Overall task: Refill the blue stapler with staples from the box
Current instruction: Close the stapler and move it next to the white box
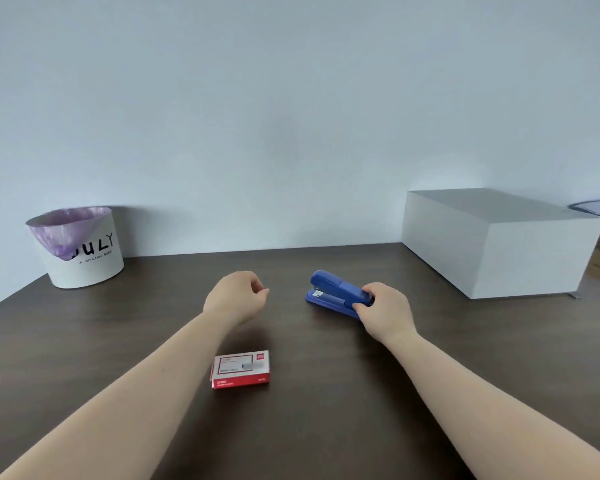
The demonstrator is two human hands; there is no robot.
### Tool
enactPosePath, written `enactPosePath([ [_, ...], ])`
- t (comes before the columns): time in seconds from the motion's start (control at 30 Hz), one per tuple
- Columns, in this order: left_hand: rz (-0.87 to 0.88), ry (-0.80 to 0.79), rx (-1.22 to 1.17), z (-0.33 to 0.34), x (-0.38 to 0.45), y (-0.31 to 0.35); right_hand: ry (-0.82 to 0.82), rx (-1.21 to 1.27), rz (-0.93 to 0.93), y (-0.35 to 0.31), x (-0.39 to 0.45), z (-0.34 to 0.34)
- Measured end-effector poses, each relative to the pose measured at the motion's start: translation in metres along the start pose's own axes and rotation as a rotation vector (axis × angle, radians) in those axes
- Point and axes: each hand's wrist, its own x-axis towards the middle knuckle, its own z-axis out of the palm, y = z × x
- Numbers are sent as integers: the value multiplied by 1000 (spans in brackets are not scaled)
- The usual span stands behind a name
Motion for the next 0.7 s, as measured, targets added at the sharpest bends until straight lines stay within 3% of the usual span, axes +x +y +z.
enactPosePath([
  [0.37, -22, -41, -202, 107, 42, 120, 204, -14, 160, 68, 60, -19],
  [0.7, 82, -14, -20, 146, 77, 144, 234, -120, 188, 93, 144, -16],
])
